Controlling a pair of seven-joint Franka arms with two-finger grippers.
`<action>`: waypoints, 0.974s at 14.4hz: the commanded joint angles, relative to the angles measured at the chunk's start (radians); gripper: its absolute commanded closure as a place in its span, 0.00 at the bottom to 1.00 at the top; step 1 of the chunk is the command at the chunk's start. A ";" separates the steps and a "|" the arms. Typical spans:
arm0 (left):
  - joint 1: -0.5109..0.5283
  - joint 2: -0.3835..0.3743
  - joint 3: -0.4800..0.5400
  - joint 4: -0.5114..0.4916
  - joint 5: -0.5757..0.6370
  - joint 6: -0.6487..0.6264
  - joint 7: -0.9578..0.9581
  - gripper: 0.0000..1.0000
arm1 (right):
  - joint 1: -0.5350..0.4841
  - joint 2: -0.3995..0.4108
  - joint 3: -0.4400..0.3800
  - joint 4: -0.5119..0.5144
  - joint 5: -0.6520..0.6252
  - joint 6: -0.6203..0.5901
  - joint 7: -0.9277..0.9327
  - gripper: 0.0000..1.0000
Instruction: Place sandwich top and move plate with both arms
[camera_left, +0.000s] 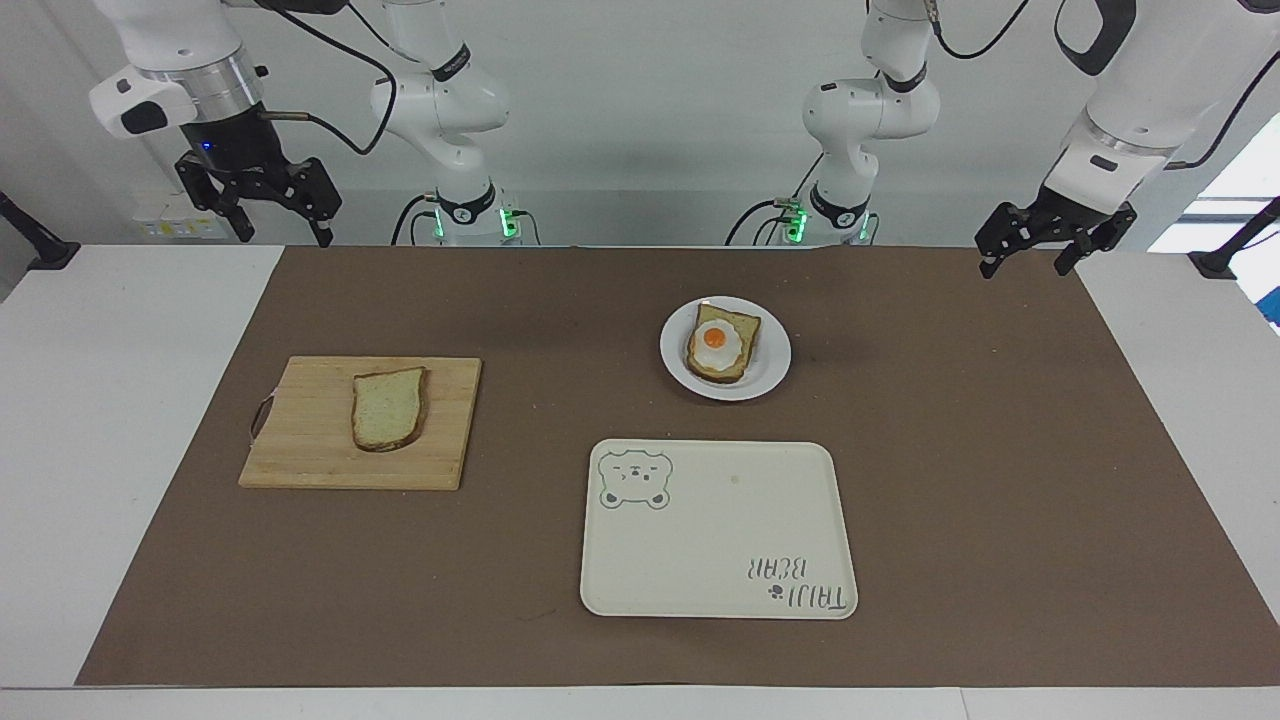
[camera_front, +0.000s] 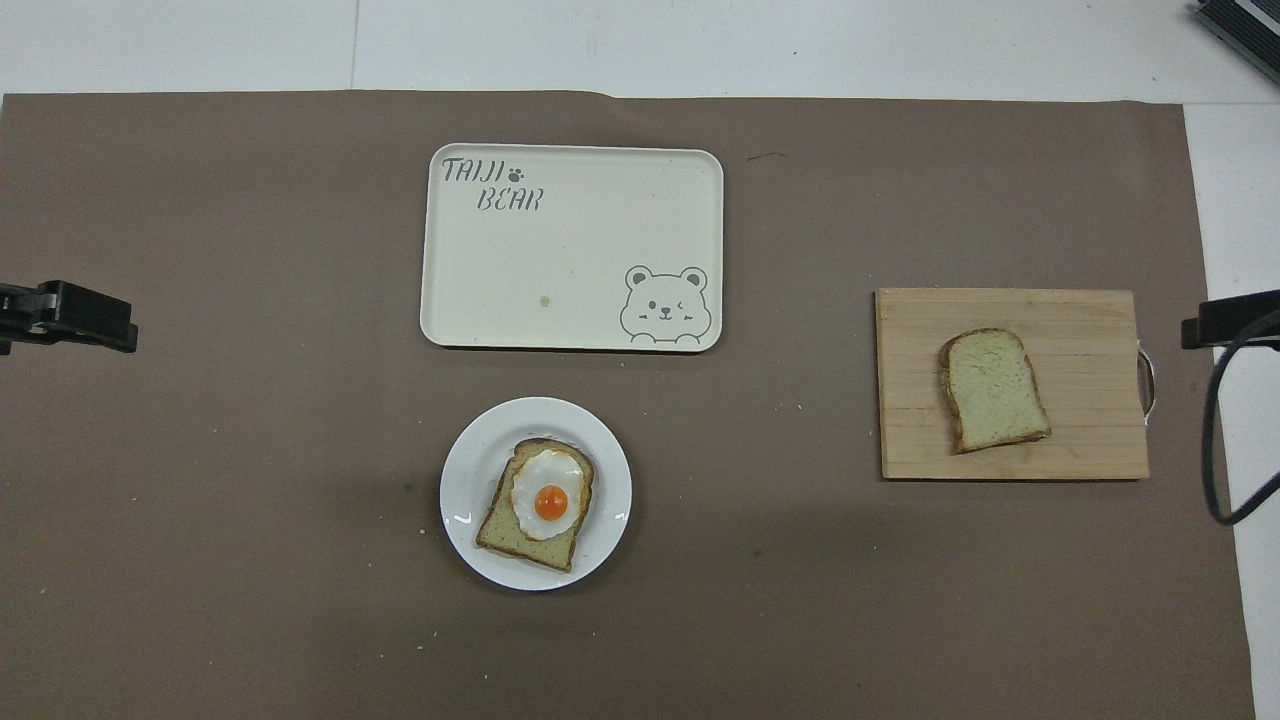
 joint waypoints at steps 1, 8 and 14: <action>0.007 0.004 -0.001 0.010 -0.001 -0.014 0.009 0.00 | -0.003 -0.015 0.006 -0.020 0.002 0.009 0.013 0.00; 0.007 0.004 -0.001 0.011 -0.001 -0.014 0.009 0.00 | -0.009 -0.021 0.005 -0.031 0.003 0.003 0.004 0.00; 0.007 0.004 -0.001 0.010 -0.001 -0.014 0.009 0.00 | -0.013 -0.027 0.003 -0.040 0.003 0.015 0.004 0.00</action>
